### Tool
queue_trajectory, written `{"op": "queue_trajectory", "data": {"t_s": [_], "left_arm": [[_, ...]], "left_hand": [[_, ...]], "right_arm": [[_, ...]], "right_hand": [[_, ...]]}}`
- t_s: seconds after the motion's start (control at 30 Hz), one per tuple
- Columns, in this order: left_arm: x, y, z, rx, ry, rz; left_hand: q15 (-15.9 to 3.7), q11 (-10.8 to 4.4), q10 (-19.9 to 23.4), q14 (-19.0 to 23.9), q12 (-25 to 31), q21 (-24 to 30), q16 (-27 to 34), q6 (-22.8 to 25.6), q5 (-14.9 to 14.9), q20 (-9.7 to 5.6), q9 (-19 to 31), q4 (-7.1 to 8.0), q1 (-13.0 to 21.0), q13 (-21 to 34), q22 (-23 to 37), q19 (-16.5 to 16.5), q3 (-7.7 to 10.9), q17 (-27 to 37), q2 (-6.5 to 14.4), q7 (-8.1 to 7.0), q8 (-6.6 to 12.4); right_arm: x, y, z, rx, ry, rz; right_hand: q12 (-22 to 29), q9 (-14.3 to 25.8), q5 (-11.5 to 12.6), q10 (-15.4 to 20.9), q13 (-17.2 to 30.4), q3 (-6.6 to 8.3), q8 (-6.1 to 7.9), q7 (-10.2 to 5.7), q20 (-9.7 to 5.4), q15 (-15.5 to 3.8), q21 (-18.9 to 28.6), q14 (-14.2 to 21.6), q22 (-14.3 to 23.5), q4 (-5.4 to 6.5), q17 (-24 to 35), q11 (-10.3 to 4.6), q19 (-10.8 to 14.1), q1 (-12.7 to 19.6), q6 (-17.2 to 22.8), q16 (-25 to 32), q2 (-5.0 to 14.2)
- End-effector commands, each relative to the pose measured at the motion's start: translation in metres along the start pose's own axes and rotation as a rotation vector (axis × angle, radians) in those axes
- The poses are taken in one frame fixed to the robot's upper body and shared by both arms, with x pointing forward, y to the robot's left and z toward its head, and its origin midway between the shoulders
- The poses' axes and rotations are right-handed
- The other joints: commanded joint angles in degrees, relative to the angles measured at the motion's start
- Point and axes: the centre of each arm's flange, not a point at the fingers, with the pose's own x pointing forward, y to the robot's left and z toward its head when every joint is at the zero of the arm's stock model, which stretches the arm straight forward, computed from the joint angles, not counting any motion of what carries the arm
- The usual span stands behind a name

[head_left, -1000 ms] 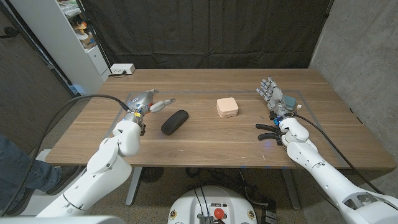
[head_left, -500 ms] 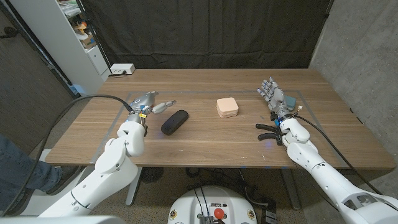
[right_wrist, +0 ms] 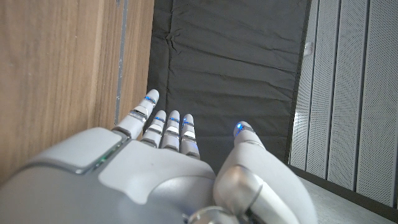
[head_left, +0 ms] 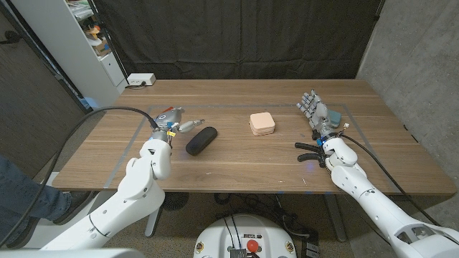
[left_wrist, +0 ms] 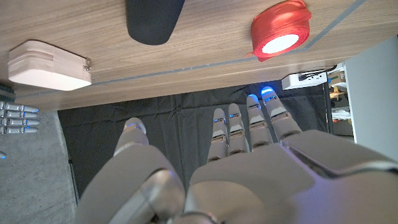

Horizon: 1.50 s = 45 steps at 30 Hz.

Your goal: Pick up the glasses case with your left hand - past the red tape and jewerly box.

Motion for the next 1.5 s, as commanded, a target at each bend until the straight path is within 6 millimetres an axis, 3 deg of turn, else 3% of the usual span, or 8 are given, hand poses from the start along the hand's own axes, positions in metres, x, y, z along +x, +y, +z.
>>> {"op": "queue_trajectory", "data": {"t_s": [0.03, 1.0, 1.5], "left_arm": [[0.000, -0.003, 0.009, 0.054, 0.007, -0.021], [0.004, -0.018, 0.012, 0.123, 0.031, -0.020], [0.015, -0.034, 0.024, 0.169, 0.020, -0.066]], "left_hand": [[0.18, -0.01, 0.06, 0.23, 0.07, 0.15, -0.25, -0.28, 0.27, 0.01, 0.05, -0.04, 0.37, 0.28, 0.23, 0.43, -0.20, 0.20, 0.14, 0.00, 0.09], [0.15, -0.12, 0.34, 0.58, 0.07, -0.03, -0.40, -0.02, 0.52, 0.03, 0.06, -0.21, 0.70, 0.39, 0.15, 1.05, -0.42, 0.22, 0.16, -0.01, 0.04], [0.13, -0.23, 0.46, 0.68, 0.07, -0.12, -0.47, 0.19, 0.60, 0.04, 0.07, -0.25, 0.85, 0.43, 0.13, 1.27, -0.48, 0.22, 0.25, -0.08, 0.06]], "right_arm": [[-0.001, 0.000, -0.001, 0.013, -0.005, 0.001], [0.004, -0.001, -0.002, 0.018, -0.006, -0.002], [0.006, -0.004, -0.005, 0.031, -0.009, -0.013]], "right_hand": [[-0.12, 0.17, 0.17, 0.60, 0.17, -0.28, 0.07, -0.18, 0.21, -0.17, -0.25, 0.60, 0.10, 0.02, 0.04, 0.08, 0.36, -0.56, 0.67, 0.33, -0.15], [-0.15, 0.17, 0.16, 0.67, 0.17, -0.43, 0.06, -0.18, 0.25, -0.10, -0.25, 0.69, 0.10, -0.02, 0.02, -0.02, 0.47, -0.74, 0.68, 0.33, -0.15], [-0.14, 0.17, 0.16, 0.73, 0.17, -0.47, 0.05, -0.22, 0.25, -0.09, -0.26, 0.71, 0.10, -0.06, 0.01, 0.03, 0.49, -0.77, 0.70, 0.31, -0.14]]}}
